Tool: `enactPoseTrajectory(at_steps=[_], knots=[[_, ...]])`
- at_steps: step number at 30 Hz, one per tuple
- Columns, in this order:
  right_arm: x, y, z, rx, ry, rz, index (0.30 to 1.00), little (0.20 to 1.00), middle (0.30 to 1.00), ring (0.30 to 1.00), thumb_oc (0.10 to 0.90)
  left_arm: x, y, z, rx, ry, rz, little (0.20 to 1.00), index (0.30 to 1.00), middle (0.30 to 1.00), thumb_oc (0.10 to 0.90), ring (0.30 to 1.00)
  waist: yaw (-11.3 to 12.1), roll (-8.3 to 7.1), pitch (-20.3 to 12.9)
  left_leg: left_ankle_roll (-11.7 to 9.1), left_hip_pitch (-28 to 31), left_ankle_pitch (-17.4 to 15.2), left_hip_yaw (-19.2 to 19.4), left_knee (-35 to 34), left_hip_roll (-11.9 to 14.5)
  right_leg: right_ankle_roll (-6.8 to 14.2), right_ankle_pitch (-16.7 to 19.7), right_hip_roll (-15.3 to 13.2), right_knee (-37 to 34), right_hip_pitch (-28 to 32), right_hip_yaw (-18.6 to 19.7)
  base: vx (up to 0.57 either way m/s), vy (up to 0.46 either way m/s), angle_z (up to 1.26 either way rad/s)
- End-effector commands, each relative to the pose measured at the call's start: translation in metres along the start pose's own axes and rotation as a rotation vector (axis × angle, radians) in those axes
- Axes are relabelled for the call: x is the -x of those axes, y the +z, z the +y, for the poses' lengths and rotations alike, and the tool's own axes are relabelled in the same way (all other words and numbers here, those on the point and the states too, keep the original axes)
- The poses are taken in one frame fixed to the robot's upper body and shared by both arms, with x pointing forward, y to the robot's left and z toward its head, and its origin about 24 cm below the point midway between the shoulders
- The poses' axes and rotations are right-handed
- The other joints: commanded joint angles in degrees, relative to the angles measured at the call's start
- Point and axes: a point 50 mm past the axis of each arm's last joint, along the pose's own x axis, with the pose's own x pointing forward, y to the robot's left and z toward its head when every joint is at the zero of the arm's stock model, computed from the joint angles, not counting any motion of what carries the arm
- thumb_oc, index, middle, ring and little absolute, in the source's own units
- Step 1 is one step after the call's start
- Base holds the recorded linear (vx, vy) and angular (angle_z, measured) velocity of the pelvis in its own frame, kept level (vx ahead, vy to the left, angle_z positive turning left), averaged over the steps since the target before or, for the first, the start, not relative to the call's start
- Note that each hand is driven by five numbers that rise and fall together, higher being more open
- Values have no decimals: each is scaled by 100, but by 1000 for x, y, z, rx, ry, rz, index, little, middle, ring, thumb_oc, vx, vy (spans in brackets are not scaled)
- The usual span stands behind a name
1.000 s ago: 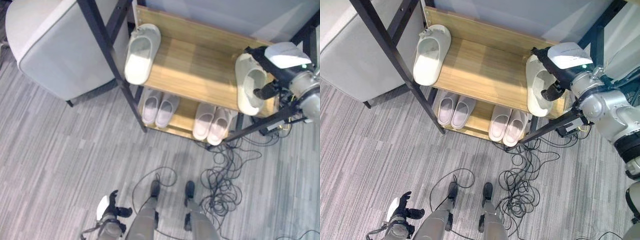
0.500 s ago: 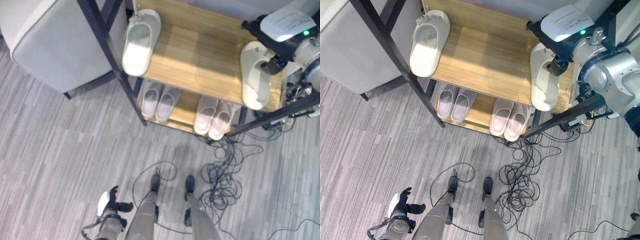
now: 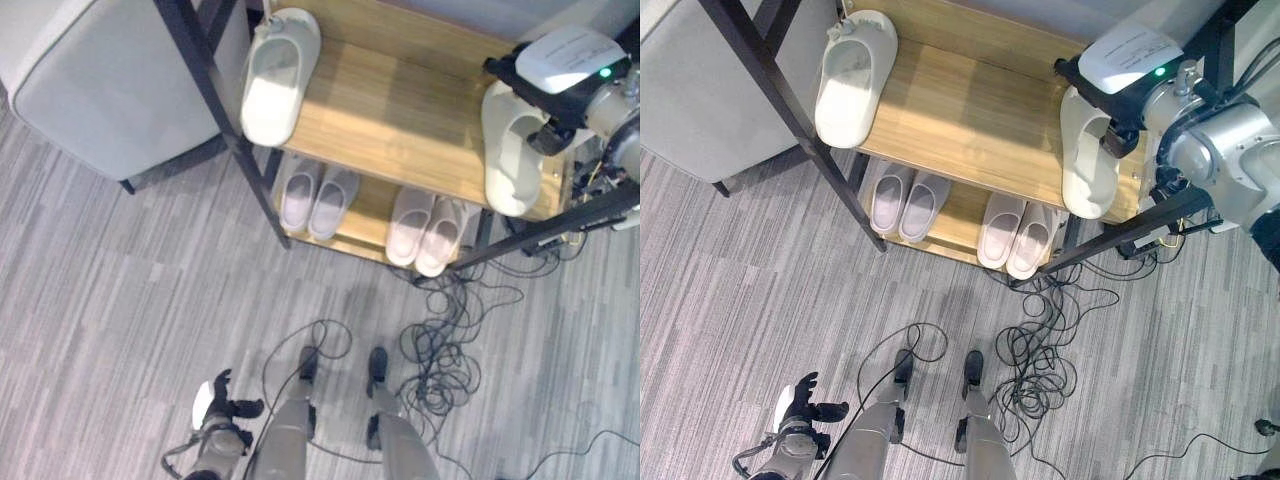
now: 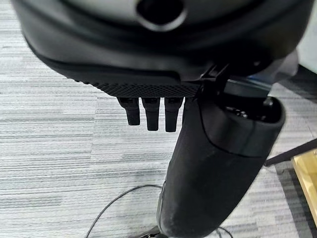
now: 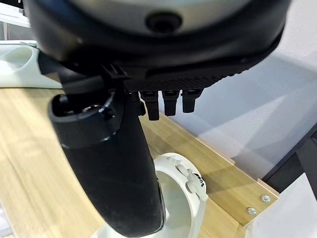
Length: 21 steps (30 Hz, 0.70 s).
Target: Arrange the slippers neatly on the shoe rack.
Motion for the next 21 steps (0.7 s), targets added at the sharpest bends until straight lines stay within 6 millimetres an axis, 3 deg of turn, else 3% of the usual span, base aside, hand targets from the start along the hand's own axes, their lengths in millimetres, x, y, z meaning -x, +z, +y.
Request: enactPoseTrajectory(at_steps=[1, 10, 21], knots=[[16, -44, -64, 96, -158, 156, 900, 900, 900, 900, 800, -4, -12, 24, 19, 91, 38, 900, 900, 900, 800, 900, 146, 22, -31, -341, 246, 412, -485, -919, 141, 220, -542, 73, 5, 569, -112, 0, 0, 0], [24, -54, -52, 152, -111, 192, 900, 900, 900, 900, 800, -1, -18, 18, 8, 67, 57, 900, 900, 900, 800, 900, 121, 49, -23, -351, 201, 445, -508, -948, 134, 202, -527, 84, 3, 482, -131, 0, 0, 0], [28, -70, -57, 154, -158, 277, 900, 900, 900, 900, 800, -1, -17, 18, -12, 57, 41, 900, 900, 900, 800, 900, 161, 107, -73, -368, 141, 464, -523, -988, 127, 192, -533, 93, -7, 414, -167, 28, -16, -2]])
